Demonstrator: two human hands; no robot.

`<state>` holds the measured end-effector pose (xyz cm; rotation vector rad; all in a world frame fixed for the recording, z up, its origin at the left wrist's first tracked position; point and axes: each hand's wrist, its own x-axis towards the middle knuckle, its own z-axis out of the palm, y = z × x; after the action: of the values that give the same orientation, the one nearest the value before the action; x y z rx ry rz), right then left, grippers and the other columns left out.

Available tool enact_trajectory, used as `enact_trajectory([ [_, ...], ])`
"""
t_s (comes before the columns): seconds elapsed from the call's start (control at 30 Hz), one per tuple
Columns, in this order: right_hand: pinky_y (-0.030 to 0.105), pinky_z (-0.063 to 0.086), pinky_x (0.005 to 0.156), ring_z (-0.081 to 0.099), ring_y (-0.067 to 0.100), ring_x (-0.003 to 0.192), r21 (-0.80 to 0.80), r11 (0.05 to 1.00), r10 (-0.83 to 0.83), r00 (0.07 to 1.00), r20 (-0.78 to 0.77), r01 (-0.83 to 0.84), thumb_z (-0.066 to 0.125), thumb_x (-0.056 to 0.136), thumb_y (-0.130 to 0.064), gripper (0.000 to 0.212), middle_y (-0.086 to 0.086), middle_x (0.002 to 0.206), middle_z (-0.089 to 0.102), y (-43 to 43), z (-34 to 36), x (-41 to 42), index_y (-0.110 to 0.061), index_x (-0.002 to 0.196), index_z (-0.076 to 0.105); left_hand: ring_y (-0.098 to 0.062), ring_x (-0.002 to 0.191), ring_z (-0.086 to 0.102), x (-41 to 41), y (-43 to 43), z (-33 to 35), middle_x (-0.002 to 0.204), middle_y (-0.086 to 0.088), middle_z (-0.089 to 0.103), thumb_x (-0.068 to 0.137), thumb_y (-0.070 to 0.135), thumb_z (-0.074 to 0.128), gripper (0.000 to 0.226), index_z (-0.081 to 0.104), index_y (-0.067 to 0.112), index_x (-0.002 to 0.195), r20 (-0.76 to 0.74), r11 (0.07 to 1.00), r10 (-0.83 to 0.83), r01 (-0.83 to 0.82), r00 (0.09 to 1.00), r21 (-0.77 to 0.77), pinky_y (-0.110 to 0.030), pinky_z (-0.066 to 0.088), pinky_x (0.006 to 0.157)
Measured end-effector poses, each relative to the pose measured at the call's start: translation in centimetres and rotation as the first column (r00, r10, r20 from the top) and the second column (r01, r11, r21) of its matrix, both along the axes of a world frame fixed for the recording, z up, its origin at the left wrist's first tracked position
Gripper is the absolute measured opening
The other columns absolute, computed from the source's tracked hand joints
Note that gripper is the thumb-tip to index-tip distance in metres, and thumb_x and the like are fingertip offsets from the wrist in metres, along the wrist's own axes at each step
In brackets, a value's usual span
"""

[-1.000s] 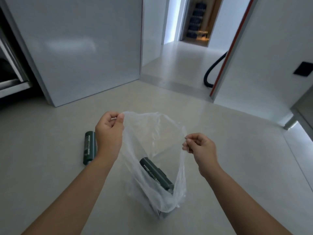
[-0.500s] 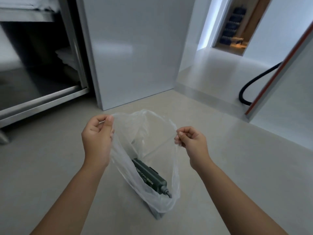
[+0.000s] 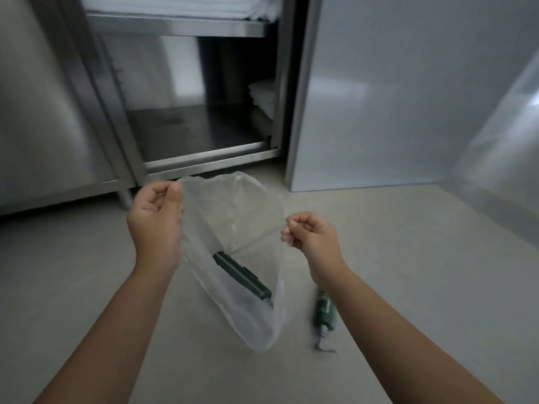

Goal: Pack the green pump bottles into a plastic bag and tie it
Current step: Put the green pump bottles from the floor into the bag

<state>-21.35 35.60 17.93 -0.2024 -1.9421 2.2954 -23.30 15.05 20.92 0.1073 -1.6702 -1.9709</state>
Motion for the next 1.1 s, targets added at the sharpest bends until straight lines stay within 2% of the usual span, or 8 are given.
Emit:
enact_trajectory([
  [0.07, 0.017, 0.047, 0.052, 0.059, 0.007, 0.049, -0.022, 0.994, 0.104, 0.995, -0.01, -0.104, 0.049, 0.087, 0.006, 0.021, -0.004, 0.051, 0.063, -0.8, -1.4, -2.3, -0.01, 0.077, 0.058, 0.001, 0.045, 0.042, -0.9, -1.5, -0.5, 0.045, 0.017, 0.053, 0.089, 0.015, 0.055, 0.023, 0.056, 0.026, 0.07, -0.019, 0.992, 0.116, -0.117, 0.993, -0.042, -0.013, 0.036, 0.047],
  [0.2, 0.015, 0.05, 0.053, 0.063, 0.006, 0.053, -0.035, 0.97, 0.241, 0.97, -0.03, -0.242, 0.052, 0.087, 0.003, 0.017, -0.005, 0.054, 0.066, -1.2, -4.3, -5.5, -0.01, 0.079, 0.06, 0.002, 0.045, 0.045, -2.2, -2.0, -1.5, 0.045, 0.017, 0.055, 0.089, 0.015, 0.057, 0.021, 0.056, 0.026, 0.071, -0.048, 0.959, 0.234, -0.239, 0.971, -0.154, -0.013, 0.038, 0.049],
  [0.4, 0.014, 0.05, 0.054, 0.065, 0.006, 0.054, -0.032, 0.928, 0.372, 0.928, -0.002, -0.372, 0.054, 0.086, 0.001, 0.012, -0.004, 0.054, 0.069, 0.3, -10.8, -8.3, -0.007, 0.083, 0.061, 0.003, 0.047, 0.046, -1.5, 1.0, -7.3, 0.051, 0.015, 0.056, 0.088, 0.015, 0.057, 0.019, 0.059, 0.027, 0.074, 0.015, 0.915, 0.312, -0.297, 0.95, -0.272, -0.011, 0.038, 0.049],
  [0.47, 0.013, 0.049, 0.052, 0.064, 0.006, 0.053, -0.021, 0.924, 0.381, 0.924, 0.027, -0.381, 0.053, 0.086, 0.002, 0.013, -0.005, 0.053, 0.068, 1.1, -12.5, -8.4, -0.008, 0.082, 0.061, 0.003, 0.047, 0.047, -0.5, 2.5, -9.3, 0.056, 0.011, 0.055, 0.088, 0.016, 0.058, 0.018, 0.059, 0.028, 0.074, 0.06, 0.913, 0.326, -0.297, 0.943, -0.28, -0.011, 0.039, 0.049],
  [0.6, 0.013, 0.049, 0.052, 0.065, 0.006, 0.054, -0.016, 0.926, 0.377, 0.925, 0.052, -0.377, 0.054, 0.086, 0.001, 0.016, -0.005, 0.054, 0.069, 2.8, -14.8, -7.7, -0.012, 0.08, 0.061, 0.001, 0.042, 0.042, 1.1, 5.6, -11.5, 0.043, 0.014, 0.051, 0.087, 0.015, 0.058, 0.016, 0.059, 0.023, 0.073, 0.116, 0.928, 0.313, -0.278, 0.943, -0.249, -0.011, 0.037, 0.045],
  [0.73, 0.013, 0.048, 0.052, 0.065, 0.005, 0.055, 0.002, 0.932, 0.361, 0.931, 0.052, -0.362, 0.054, 0.086, 0.0, 0.016, -0.006, 0.055, 0.069, 4.8, -16.1, -6.6, -0.013, 0.08, 0.061, -0.001, 0.038, 0.037, 2.4, 8.5, -12.9, 0.038, 0.009, 0.046, 0.088, 0.013, 0.056, 0.014, 0.058, 0.016, 0.074, 0.134, 0.954, 0.242, -0.211, 0.961, -0.211, -0.013, 0.034, 0.04],
  [0.93, 0.019, 0.048, 0.063, 0.066, 0.004, 0.06, 0.067, 0.949, 0.299, 0.948, 0.108, -0.307, 0.057, 0.084, -0.001, 0.018, -0.011, 0.061, 0.072, 8.1, -17.9, -3.6, -0.018, 0.08, 0.064, -0.004, 0.045, 0.043, 4.1, 11.6, -15.8, 0.045, 0.01, 0.05, 0.088, 0.019, 0.058, 0.016, 0.06, 0.023, 0.072, 0.111, 0.954, 0.262, -0.239, 0.959, -0.183, -0.016, 0.038, 0.046],
  [1.1, 0.022, 0.047, 0.065, 0.066, 0.005, 0.062, 0.116, 0.966, 0.209, 0.962, 0.175, -0.231, 0.058, 0.083, -0.003, 0.016, -0.006, 0.073, 0.071, 11.0, -19.5, -1.2, -0.017, 0.086, 0.065, -0.003, 0.043, 0.043, 5.1, 13.4, -17.7, 0.044, 0.009, 0.05, 0.089, 0.016, 0.057, 0.015, 0.058, 0.016, 0.074, 0.121, 0.964, 0.249, -0.233, 0.961, -0.131, -0.015, 0.039, 0.046],
])
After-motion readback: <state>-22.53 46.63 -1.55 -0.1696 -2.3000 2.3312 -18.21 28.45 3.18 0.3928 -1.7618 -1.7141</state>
